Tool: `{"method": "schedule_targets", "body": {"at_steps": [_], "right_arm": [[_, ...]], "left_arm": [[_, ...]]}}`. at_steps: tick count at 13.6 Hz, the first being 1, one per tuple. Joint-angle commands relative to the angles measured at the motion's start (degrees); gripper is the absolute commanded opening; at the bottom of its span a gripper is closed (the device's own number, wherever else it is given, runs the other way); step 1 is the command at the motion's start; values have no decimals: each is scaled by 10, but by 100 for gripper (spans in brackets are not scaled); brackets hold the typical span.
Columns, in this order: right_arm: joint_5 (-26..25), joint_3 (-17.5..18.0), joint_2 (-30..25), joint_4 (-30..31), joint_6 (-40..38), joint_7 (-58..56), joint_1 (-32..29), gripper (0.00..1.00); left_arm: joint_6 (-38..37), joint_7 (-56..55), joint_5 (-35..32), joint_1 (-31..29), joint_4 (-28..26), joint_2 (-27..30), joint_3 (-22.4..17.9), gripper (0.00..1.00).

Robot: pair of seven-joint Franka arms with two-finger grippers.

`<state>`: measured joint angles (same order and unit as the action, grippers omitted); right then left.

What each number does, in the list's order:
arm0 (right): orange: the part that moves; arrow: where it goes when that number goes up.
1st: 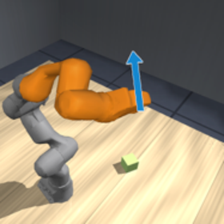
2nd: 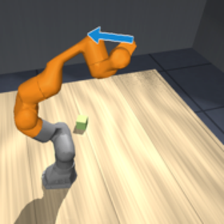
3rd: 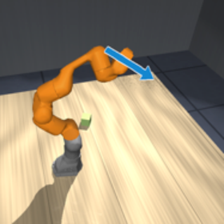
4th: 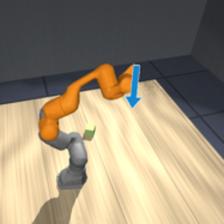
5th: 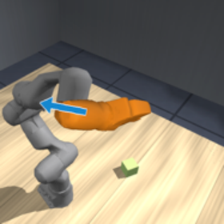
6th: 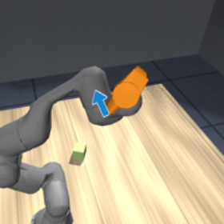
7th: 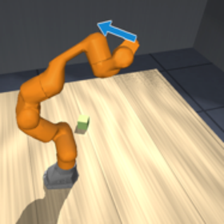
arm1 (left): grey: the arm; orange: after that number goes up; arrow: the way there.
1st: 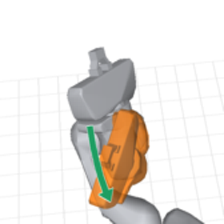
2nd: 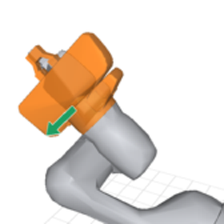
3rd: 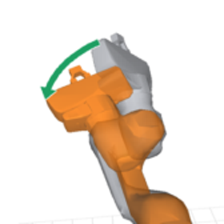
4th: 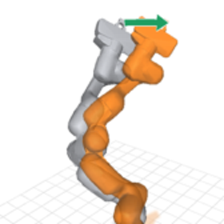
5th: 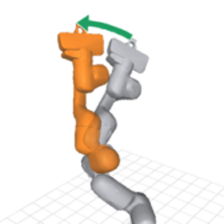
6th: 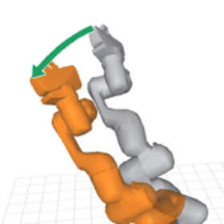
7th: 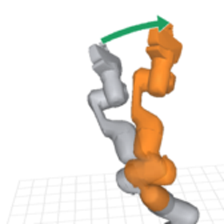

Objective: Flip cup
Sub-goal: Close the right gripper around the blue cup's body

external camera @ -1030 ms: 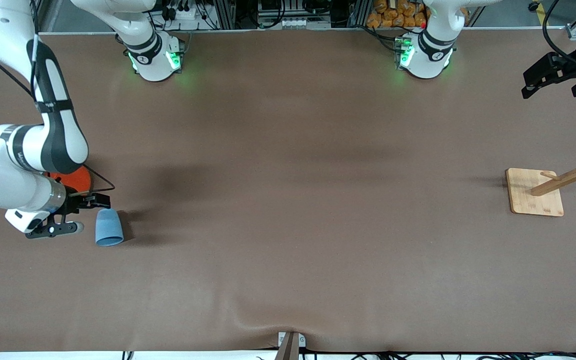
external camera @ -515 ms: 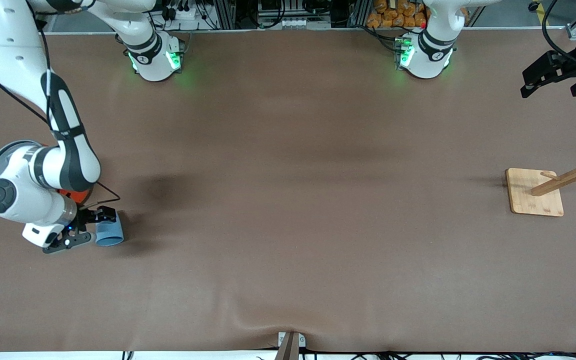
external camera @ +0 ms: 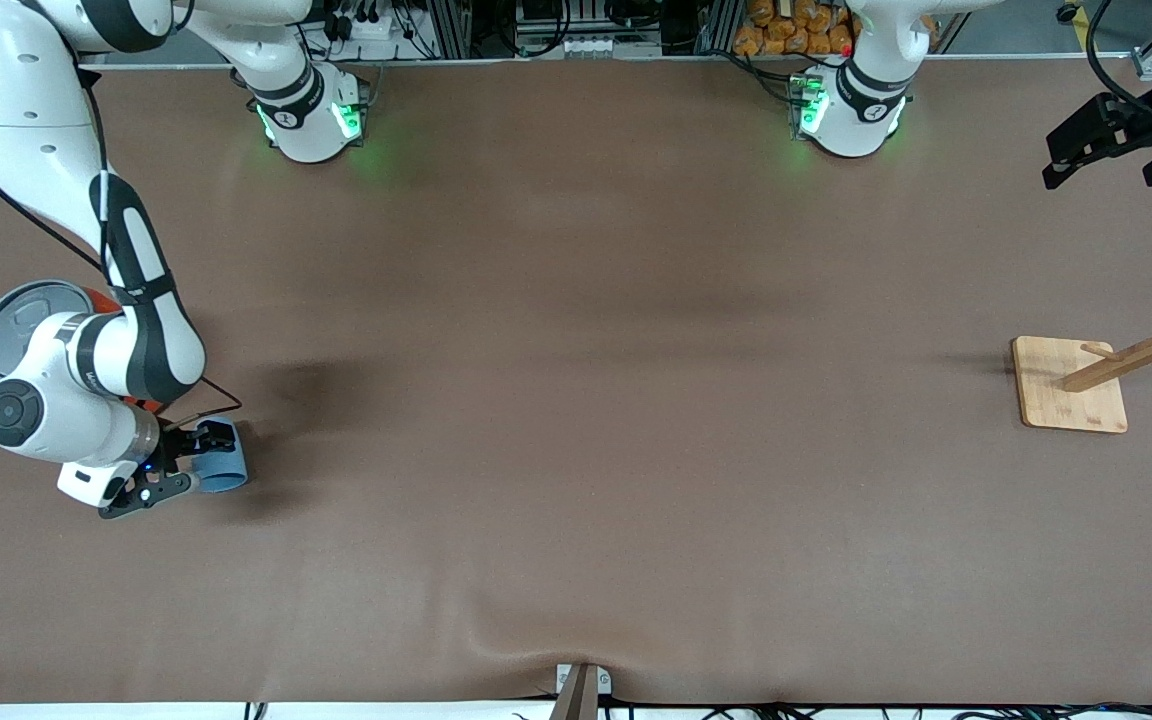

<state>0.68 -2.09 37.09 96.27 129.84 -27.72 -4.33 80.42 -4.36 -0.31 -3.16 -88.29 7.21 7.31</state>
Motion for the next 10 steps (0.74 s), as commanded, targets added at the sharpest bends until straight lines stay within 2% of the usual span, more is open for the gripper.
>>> {"method": "schedule_targets", "body": {"at_steps": [1, 9, 10], "right_arm": [[-2, 9, 13, -16, -4, -13, -7, 100], [-1, 9, 32, -15, 21, -13, -12, 99], [-1, 9, 32, -15, 21, -13, -12, 79]], "left_arm": [[-5, 1, 8, -7, 7, 1, 2, 100], [-4, 1, 8, -7, 7, -1, 2, 100], [-3, 0, 8, -7, 7, -1, 2, 100]]}}
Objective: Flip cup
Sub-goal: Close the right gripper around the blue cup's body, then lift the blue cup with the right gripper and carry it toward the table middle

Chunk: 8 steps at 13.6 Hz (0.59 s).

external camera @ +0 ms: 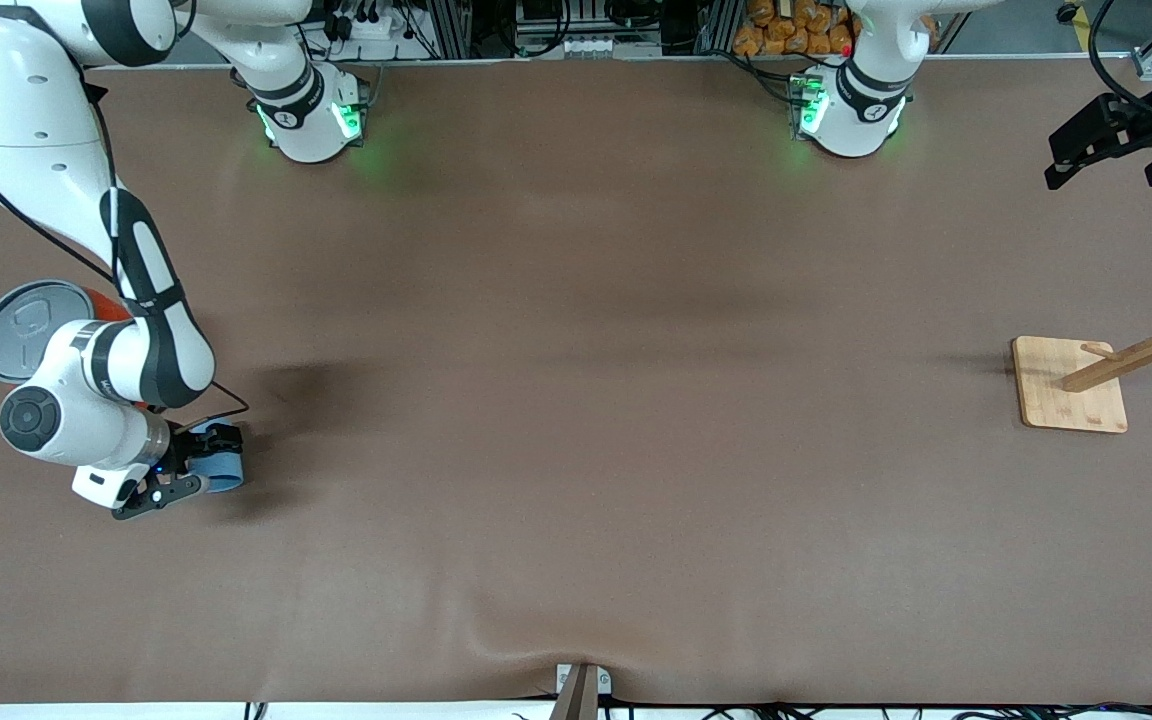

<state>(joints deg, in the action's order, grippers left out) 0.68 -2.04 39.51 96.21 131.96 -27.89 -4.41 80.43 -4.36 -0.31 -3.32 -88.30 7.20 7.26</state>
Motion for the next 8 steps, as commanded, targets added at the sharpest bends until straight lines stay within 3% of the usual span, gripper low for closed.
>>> {"method": "schedule_targets", "body": {"at_steps": [1, 6, 8], "right_arm": [[-1, 8, 8, -15, 0, -11, -11, 61], [-2, 8, 8, -15, 1, -35, -11, 14], [-2, 8, 8, -15, 4, -35, -10, 5]], "left_arm": [[-4, 0, 8, -6, 7, -1, 2, 100], [-4, 0, 8, -5, 8, 0, 3, 100], [-4, 0, 8, -5, 7, -1, 3, 100]]}}
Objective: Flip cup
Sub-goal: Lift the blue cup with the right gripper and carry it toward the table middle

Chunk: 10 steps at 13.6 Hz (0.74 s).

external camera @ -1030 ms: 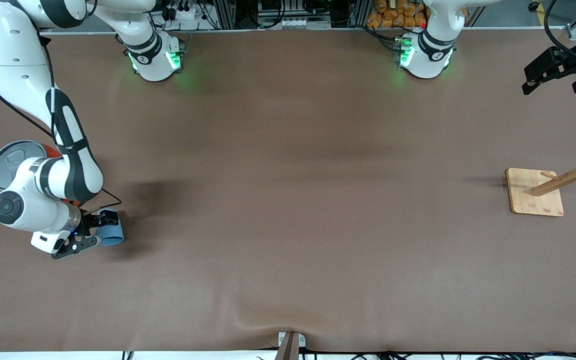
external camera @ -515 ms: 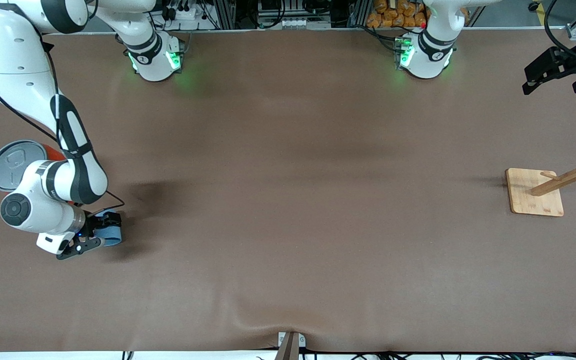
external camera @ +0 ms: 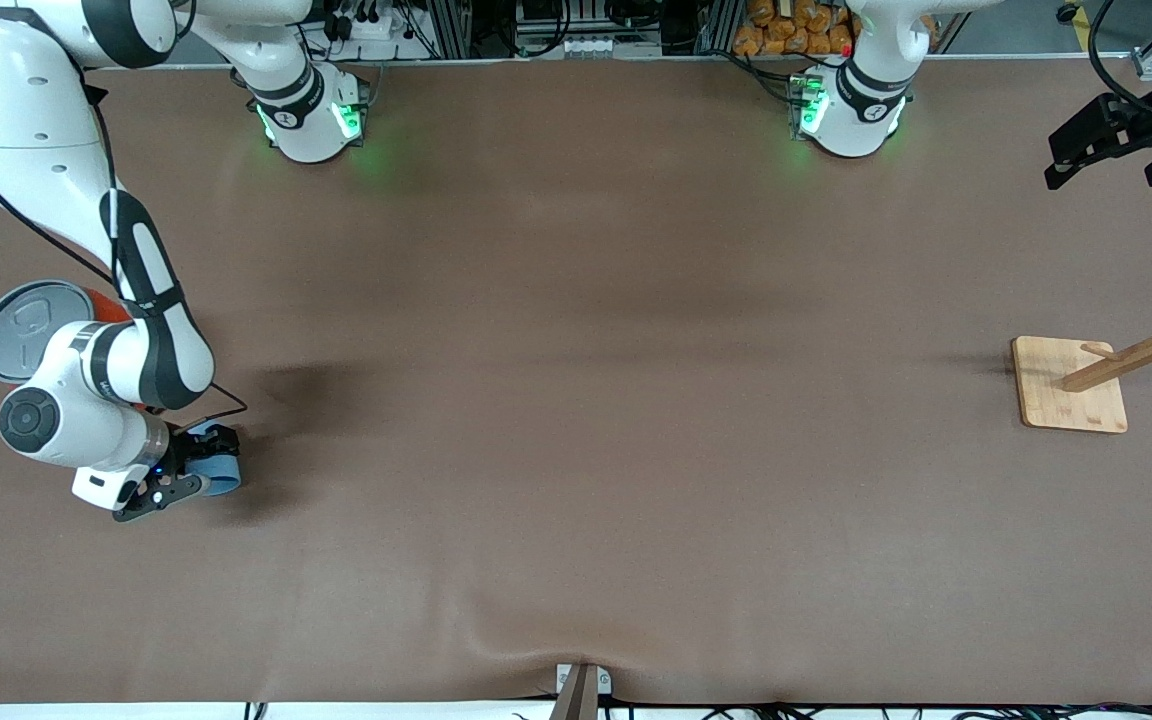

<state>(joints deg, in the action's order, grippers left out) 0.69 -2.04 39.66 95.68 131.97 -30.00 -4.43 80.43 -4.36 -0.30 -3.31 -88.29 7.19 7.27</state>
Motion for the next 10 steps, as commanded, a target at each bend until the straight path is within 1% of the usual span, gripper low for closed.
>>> {"method": "schedule_targets", "body": {"at_steps": [1, 5, 8, 10], "right_arm": [[-2, 8, 6, -10, 4, -14, -10, 5], [-6, 13, -10, -14, -4, -55, 0, 6], [-5, 47, -35, -30, -27, -71, 6, 7], [-5, 83, -36, -50, -50, -71, 6, 7]], "left_arm": [[-4, 0, 8, -5, 7, -1, 3, 100], [-4, 1, 8, -6, 9, 2, 3, 100], [-3, 0, 8, -6, 8, -1, 3, 100], [-4, 1, 8, -6, 8, 0, 3, 100]]}}
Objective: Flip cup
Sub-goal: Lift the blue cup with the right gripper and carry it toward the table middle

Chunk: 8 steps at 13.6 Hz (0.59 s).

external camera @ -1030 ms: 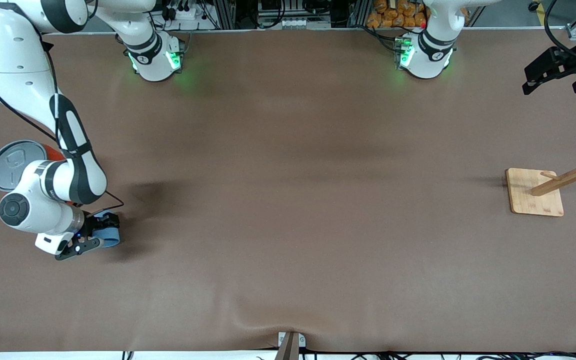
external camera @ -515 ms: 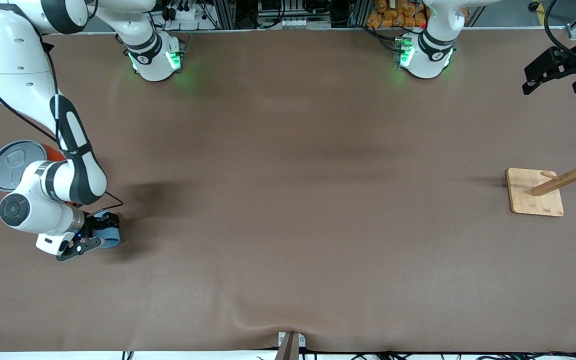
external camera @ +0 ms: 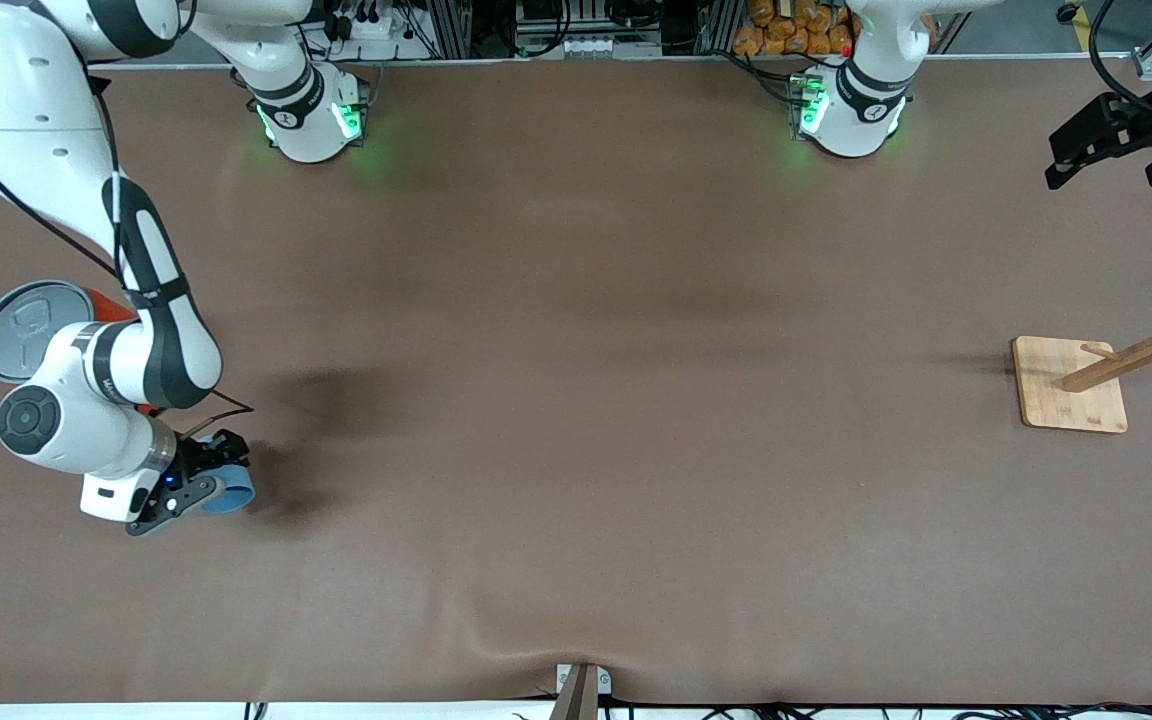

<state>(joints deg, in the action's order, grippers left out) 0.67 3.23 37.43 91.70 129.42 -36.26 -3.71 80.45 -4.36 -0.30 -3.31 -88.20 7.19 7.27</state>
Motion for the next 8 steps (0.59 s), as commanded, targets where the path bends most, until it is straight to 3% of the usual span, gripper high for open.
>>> {"method": "schedule_targets", "body": {"at_steps": [1, 4, 8], "right_arm": [[-4, 51, -14, -16, -30, -7, 1, 7], [0, 83, -11, -18, -32, -3, 20, 8], [2, 93, -14, -20, -64, -7, 49, 12]], "left_arm": [[-4, 1, 8, -6, 7, 1, 3, 100], [-3, 1, 8, -6, 9, 0, 3, 100], [5, 1, 10, -5, 6, -7, 3, 100]]}}
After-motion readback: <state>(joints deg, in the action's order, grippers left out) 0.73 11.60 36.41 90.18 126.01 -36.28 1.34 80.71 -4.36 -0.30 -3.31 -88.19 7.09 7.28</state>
